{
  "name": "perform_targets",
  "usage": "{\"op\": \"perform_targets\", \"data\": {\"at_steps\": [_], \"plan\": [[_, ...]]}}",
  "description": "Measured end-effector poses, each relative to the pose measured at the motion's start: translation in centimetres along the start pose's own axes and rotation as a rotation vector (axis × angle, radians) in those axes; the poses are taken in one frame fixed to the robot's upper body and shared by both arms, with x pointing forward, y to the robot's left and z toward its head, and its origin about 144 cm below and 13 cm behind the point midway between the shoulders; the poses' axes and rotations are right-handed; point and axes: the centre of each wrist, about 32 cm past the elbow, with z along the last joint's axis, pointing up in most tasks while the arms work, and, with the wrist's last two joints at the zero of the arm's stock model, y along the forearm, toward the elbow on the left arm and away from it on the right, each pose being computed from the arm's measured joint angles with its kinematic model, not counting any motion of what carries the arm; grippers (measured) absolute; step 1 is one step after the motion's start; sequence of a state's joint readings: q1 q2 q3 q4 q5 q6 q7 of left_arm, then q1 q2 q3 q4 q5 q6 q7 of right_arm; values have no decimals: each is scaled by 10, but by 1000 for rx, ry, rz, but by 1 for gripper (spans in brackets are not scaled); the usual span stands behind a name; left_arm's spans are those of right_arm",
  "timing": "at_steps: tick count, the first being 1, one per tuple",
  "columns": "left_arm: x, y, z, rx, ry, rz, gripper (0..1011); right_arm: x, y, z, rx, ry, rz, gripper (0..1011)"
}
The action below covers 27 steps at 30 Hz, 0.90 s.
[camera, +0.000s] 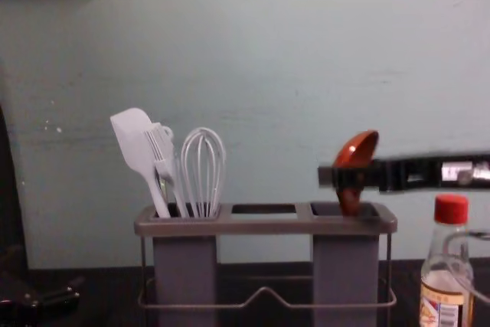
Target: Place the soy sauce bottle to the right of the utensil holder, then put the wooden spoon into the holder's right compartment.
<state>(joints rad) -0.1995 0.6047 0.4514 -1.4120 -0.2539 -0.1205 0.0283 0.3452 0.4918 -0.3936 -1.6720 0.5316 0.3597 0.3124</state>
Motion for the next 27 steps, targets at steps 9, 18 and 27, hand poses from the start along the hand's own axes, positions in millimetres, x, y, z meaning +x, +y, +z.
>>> {"op": "perform_targets", "data": {"at_steps": [9, 18, 27], "plan": [[0, 0, 0, 0, 0, 0, 1005, 0, 0, 0, -1, 1, 1, 1003], [0, 0, 0, 0, 0, 0, 1005, 0, 0, 1, 6, -1, 0, 1002], [0, 0, 0, 0, 0, 0, 1005, -9, -8, 8, 79, -28, -6, 1002]]}}
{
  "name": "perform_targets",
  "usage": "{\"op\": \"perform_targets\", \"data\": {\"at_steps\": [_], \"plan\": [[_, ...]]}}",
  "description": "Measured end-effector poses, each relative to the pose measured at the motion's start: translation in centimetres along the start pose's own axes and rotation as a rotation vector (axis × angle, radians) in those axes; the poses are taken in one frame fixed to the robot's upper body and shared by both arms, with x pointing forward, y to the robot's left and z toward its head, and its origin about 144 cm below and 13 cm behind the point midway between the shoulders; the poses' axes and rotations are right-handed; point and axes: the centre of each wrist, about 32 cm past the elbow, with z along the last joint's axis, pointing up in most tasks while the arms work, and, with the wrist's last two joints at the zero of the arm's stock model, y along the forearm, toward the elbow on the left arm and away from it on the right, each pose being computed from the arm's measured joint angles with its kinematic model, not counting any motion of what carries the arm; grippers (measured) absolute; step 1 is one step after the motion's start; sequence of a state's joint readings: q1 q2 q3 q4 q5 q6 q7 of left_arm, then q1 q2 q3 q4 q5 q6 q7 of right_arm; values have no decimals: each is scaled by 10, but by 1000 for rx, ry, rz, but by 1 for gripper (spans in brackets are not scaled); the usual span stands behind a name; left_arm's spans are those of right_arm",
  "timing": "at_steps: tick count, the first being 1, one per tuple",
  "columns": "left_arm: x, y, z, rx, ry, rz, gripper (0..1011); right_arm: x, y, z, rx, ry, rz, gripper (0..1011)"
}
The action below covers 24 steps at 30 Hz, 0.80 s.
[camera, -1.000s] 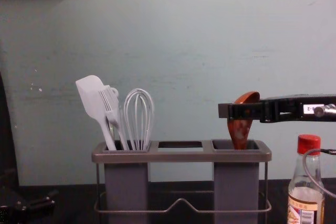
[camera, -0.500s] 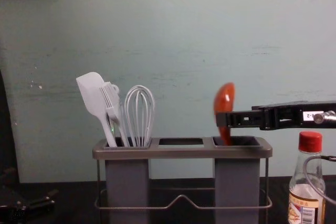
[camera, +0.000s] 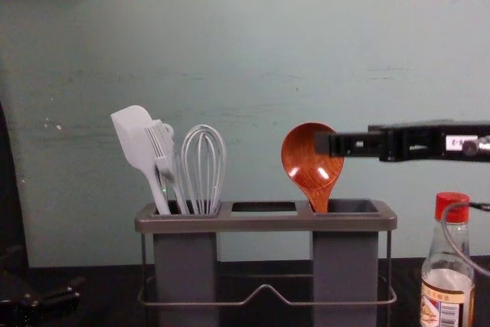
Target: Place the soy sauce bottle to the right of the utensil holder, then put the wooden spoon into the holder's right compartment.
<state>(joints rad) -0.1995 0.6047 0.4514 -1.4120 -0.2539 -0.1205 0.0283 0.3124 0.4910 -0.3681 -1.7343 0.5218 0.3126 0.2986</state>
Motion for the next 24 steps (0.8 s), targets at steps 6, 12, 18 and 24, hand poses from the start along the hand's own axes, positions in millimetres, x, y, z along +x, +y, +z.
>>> {"op": "perform_targets", "data": {"at_steps": [6, 12, 18, 24], "plan": [[0, 0, 0, 0, 0, 0, 1005, -12, -11, 5, 51, -29, -40, 1003], [0, 0, 0, 0, 0, 0, 1005, -28, -29, 6, 112, -62, -111, 1003], [0, 0, 0, 0, 0, 0, 1005, -49, -57, -2, 160, -89, -186, 1002], [0, 0, 0, 0, 0, 0, 1005, -70, -84, -23, 206, -91, -304, 1003]]}}
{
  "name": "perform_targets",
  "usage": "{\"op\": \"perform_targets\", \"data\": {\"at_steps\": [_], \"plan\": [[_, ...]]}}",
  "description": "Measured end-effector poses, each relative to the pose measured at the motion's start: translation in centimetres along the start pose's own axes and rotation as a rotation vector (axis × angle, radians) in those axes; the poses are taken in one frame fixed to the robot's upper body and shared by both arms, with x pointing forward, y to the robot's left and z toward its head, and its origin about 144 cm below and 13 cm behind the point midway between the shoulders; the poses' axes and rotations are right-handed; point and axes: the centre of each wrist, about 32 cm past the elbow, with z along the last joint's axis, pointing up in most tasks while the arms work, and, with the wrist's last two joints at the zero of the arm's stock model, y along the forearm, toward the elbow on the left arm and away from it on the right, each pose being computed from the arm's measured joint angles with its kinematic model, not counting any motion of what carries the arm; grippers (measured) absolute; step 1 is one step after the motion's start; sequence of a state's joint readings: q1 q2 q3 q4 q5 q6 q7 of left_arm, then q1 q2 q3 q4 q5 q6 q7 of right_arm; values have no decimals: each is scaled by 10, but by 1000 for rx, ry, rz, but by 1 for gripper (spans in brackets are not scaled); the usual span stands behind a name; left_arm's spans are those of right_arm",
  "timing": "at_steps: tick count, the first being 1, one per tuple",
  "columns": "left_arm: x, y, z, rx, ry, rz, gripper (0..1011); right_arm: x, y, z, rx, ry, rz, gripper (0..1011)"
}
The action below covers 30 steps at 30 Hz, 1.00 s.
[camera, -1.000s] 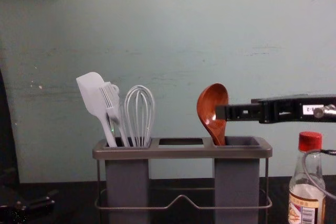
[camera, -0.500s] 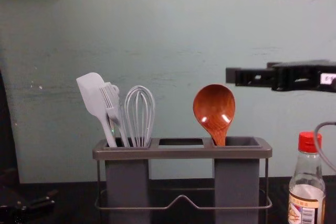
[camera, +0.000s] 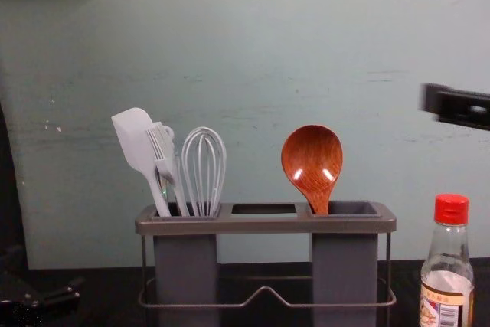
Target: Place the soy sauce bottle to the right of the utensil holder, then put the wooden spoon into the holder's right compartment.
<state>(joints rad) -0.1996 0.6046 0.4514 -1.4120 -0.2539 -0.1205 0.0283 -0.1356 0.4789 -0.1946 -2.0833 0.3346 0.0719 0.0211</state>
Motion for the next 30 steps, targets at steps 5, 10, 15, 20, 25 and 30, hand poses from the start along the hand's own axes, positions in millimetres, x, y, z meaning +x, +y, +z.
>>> {"op": "perform_targets", "data": {"at_steps": [5, 10, 15, 20, 25, 30], "plan": [[0, 0, 0, 0, 0, 0, 1005, -4, -25, -14, 28, -4, -88, 1003], [0, 0, 0, 0, 0, 0, 1005, -7, -42, -28, 31, 8, -135, 1003], [0, 0, 0, 0, 0, 0, 1005, -10, -53, -47, -2, 46, -162, 1002], [0, 0, 0, 0, 0, 0, 1005, -10, -58, -68, -48, 95, -185, 1002], [0, 0, 0, 0, 0, 0, 1005, -9, -57, -87, -90, 122, -203, 1003], [0, 0, 0, 0, 0, 0, 1005, -7, -52, -99, -120, 131, -217, 1003]]}}
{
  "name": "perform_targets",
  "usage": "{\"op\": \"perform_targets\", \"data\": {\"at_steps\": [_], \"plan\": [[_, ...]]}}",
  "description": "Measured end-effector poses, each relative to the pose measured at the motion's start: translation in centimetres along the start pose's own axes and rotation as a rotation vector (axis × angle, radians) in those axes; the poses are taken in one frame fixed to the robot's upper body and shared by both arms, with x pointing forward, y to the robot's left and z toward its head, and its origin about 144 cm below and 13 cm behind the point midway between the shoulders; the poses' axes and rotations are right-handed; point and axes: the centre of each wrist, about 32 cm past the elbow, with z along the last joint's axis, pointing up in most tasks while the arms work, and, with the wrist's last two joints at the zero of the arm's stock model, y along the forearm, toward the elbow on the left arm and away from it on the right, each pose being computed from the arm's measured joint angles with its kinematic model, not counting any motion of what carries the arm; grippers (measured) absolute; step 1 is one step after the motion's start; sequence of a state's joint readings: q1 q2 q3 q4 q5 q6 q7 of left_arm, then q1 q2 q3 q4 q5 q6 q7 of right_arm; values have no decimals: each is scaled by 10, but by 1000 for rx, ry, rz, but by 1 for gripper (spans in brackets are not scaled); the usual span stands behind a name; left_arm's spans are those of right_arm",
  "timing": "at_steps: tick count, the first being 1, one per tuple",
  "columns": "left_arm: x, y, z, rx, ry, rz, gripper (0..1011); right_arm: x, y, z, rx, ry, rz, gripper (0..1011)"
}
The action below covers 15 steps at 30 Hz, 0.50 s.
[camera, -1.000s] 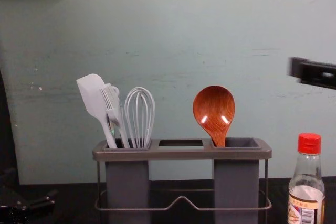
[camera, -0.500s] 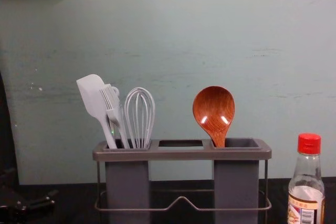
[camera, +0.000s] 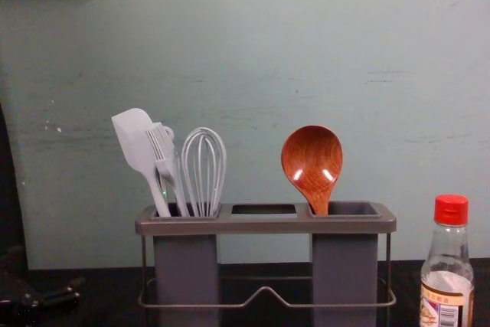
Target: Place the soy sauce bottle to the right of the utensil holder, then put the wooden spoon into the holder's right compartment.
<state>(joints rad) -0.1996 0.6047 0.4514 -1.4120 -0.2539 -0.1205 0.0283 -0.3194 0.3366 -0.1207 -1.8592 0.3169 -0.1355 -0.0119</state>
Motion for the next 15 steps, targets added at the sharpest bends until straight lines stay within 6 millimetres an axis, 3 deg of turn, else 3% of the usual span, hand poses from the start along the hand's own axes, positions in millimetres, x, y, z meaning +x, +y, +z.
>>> {"op": "perform_targets", "data": {"at_steps": [15], "plan": [[0, 0, 0, 0, 0, 0, 1005, 4, 16, -15, -58, 4, 40, 1003]]}}
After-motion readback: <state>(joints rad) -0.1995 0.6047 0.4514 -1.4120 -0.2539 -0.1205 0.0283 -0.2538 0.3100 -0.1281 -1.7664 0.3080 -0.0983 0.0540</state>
